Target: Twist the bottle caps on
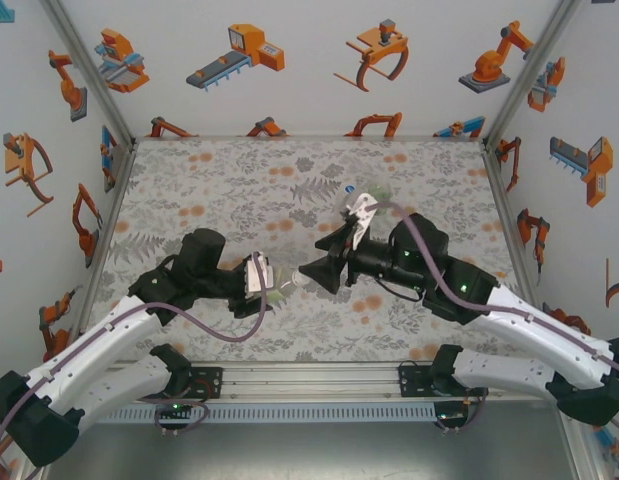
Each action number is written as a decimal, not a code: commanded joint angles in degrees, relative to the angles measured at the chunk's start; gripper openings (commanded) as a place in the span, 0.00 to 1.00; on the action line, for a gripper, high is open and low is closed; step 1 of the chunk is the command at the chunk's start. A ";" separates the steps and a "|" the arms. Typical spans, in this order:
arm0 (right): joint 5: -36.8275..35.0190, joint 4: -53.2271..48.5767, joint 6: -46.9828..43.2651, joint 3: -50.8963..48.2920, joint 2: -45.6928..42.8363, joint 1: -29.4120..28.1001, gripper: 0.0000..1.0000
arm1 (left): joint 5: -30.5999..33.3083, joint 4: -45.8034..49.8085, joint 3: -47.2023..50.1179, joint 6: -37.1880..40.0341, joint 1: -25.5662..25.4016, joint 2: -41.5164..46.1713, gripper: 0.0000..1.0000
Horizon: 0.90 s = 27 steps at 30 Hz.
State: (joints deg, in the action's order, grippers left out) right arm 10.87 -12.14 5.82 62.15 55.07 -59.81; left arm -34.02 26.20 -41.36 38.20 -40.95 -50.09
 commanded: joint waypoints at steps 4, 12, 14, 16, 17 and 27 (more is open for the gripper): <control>17.79 -17.74 -36.78 8.81 3.78 0.22 0.61 | -5.40 0.61 -1.48 1.82 -0.15 1.19 0.00; 20.77 -23.35 -42.68 13.43 9.27 0.27 0.55 | -8.94 1.55 -1.60 2.68 -0.23 0.89 0.00; 21.48 -22.74 -42.66 13.44 9.83 0.22 0.53 | -9.35 1.75 -1.75 2.76 -0.18 0.56 0.00; 22.20 -22.34 -42.65 13.35 10.35 0.22 0.51 | -9.85 2.01 -1.88 2.76 -0.18 0.41 0.00; 22.46 -22.14 -42.59 13.34 10.57 0.22 0.51 | -9.87 2.09 -1.97 2.77 -0.19 0.25 0.00; 23.28 -20.86 -41.57 12.56 11.53 0.22 0.36 | -9.54 2.28 -2.05 2.85 -0.19 0.78 0.00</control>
State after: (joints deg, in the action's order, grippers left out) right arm 32.56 -33.93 -35.40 74.02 66.46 -59.81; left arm -41.60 27.88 -41.52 39.68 -40.95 -49.78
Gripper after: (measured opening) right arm 0.375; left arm 0.584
